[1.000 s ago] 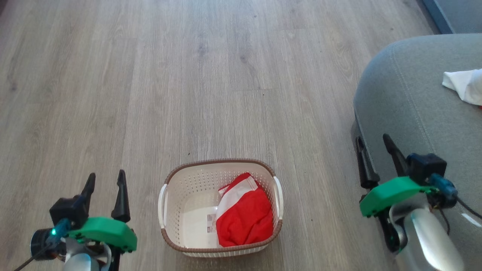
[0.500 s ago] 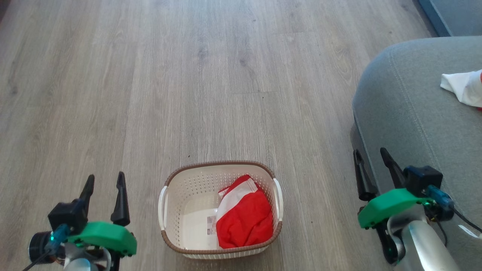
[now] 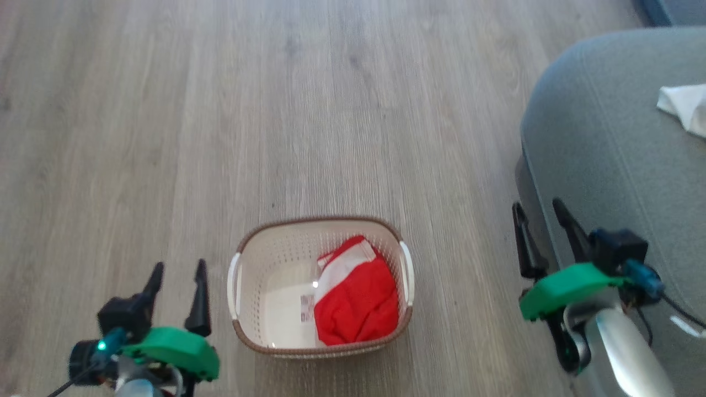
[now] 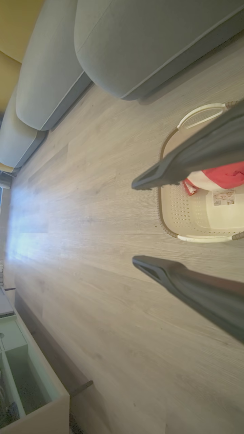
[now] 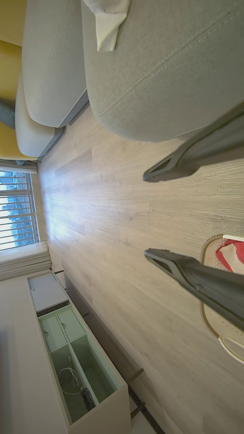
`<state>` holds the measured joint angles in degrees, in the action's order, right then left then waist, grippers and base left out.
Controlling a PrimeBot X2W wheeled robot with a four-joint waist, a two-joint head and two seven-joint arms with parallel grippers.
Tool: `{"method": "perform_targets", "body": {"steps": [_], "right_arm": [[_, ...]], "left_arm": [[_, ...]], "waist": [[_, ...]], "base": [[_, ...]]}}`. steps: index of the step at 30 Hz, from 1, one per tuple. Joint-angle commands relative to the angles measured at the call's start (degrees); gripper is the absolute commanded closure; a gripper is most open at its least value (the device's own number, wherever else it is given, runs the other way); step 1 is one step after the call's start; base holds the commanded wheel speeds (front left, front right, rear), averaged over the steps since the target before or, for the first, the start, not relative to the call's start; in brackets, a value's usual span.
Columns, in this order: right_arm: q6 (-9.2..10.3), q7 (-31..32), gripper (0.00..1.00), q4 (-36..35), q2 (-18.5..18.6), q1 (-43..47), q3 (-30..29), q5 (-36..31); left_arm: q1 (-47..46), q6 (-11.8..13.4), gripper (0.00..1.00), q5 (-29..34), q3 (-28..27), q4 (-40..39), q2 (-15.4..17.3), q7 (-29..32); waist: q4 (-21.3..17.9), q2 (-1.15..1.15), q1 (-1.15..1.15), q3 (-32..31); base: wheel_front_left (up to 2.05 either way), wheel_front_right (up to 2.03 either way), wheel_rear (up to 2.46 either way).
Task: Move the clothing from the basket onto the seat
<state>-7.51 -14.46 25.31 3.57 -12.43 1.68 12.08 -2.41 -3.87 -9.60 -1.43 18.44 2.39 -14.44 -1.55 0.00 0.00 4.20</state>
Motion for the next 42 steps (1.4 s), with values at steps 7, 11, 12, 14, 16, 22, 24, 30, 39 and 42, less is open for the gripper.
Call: {"method": "perform_targets", "body": {"steps": [7, 11, 12, 14, 16, 22, 24, 30, 39, 42], "right_arm": [[0.02, -0.53, 0.0, -5.7, -0.61, -8.04, 1.72, -1.03], [0.02, -0.53, 0.0, -6.94, -0.64, -10.7, 2.0, -1.41], [0.02, -0.53, 0.0, -7.24, -0.65, -11.49, 2.12, -1.47], [0.02, -0.53, 0.0, -7.77, -0.66, -12.95, 2.25, -1.59], [0.02, -0.53, 0.0, -8.37, -0.67, -14.25, 2.49, -1.45], [0.02, -0.53, 0.0, -9.84, -0.68, -17.63, 2.92, -1.09], [0.02, -0.53, 0.0, -10.37, -0.68, -18.71, 3.07, -0.86], [0.02, -0.53, 0.0, -11.72, -0.68, -21.39, 3.82, -0.15], [0.02, -0.54, 0.0, -14.18, -0.68, -23.63, 4.46, 2.2], [0.02, -0.54, 0.0, -14.63, -0.68, -24.11, 4.83, 3.13]], "left_arm": [[-7.66, -0.81, 0.0, -1.08, 4.26, 2.13, 0.49, -0.56], [-10.51, -1.11, 0.0, -2.01, 6.97, 4.0, 0.49, -0.56], [-11.36, -1.23, 0.0, -1.99, 7.52, 4.55, 0.49, -0.56], [-13.21, -1.52, 0.0, -1.86, 8.65, 6.31, 0.49, -0.56], [-15.23, -1.81, 0.0, -2.14, 9.54, 8.01, 0.49, -0.56], [-21.69, -2.69, 0.0, -1.1, 13.65, 14.99, 0.49, -0.56], [-24.21, -2.93, 0.0, -1.0, 15.01, 17.74, 0.49, -0.56], [-30.92, -3.33, 0.0, -0.01, 17.82, 23.91, 0.49, -0.56], [-40.09, -3.57, 0.0, 2.97, 22.71, 35.97, 1.98, -0.56], [-42.46, -3.59, 0.0, 3.64, 24.53, 38.56, 2.62, -0.56]], "waist": [[-1.31, 0.0, 0.0, 11.22], [-2.11, 0.0, 0.0, 16.5], [-2.34, 0.0, 0.0, 17.91], [-2.68, 0.0, 0.0, 20.48], [-3.1, 0.0, 0.0, 23.02], [-4.27, 0.0, 0.0, 29.93], [-4.68, 0.0, 0.0, 32.19], [-6.05, 0.0, 0.0, 37.34], [-9.56, 0.0, 0.0, 43.38], [-10.42, 0.0, 0.0, 45.1]], "base": [[0.0, 0.0, 0.0], [0.0, 0.0, 0.0], [0.0, 0.0, 0.0], [0.0, 0.0, 0.0], [0.0, 0.0, 0.0], [0.0, 0.0, 0.0], [0.0, 0.0, 0.0], [0.0, 0.0, 0.0], [0.0, 0.0, 0.0], [0.0, 0.0, 0.0]]}}
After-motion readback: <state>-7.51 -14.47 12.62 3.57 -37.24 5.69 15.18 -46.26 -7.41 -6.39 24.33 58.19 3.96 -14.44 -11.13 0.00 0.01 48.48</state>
